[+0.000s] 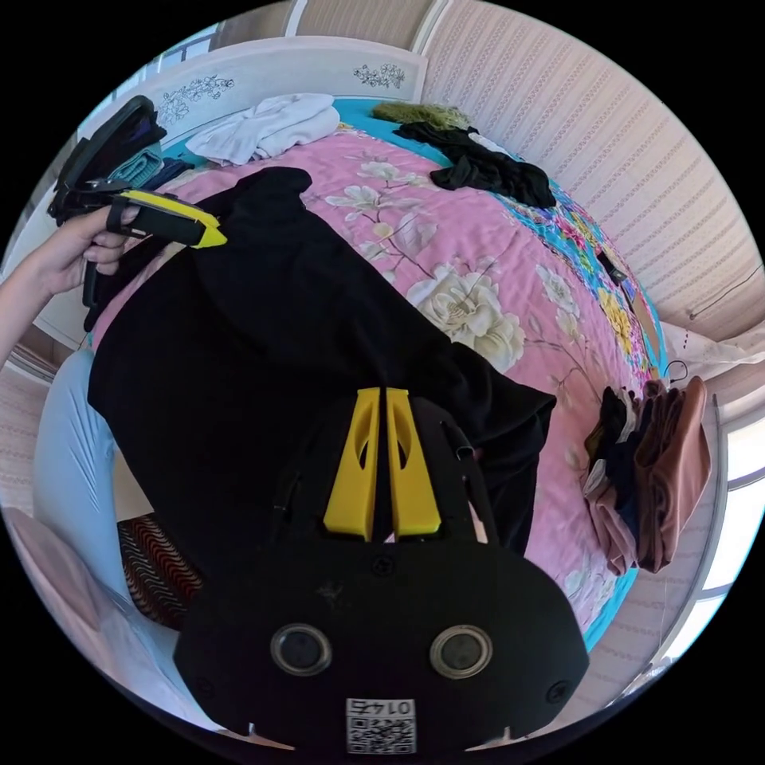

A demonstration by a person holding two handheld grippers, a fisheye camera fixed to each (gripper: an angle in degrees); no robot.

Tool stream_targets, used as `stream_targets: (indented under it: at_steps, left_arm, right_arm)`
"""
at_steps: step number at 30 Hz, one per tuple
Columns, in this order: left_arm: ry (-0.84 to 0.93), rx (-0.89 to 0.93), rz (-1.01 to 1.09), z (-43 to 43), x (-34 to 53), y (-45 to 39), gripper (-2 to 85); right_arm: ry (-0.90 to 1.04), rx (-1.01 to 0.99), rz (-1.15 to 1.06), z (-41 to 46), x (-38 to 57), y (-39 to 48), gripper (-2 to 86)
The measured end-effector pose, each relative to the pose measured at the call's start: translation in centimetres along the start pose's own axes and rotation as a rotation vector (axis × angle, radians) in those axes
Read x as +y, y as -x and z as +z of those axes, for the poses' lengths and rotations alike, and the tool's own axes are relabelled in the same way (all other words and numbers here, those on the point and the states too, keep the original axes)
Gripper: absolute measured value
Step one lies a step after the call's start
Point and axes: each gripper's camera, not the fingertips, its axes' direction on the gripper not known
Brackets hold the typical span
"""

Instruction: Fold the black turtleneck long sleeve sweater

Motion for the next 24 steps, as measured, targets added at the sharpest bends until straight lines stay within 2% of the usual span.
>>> stream_targets:
  at_steps: [8, 15, 20, 24]
  left_arm:
    - [-0.098, 0.050, 0.010, -1.8, -4.8, -1.0, -0.4]
    - [-0.175, -0.084, 0.045, -0.5, -14.7, -1.5, 0.7]
    - [-0.185, -0.174, -0.131, 3.5, -20.8, 0.2, 4.0]
    - [-0.179, -0.191, -0.211, 4.6, -22.0, 1.4, 4.6]
  right_arm:
    - [-0.104, 0.016, 0.009, -3.0, -0.2, -3.0, -0.5]
    - [-0.115, 0.041, 0.052, -1.8, -3.9, -10.1, -0.1]
    - [-0.063, -0.029, 0.259, 2.2, -5.8, -16.0, 3.0]
    - [-0.067, -0.091, 0.404, 3.0, -1.7, -19.2, 7.6]
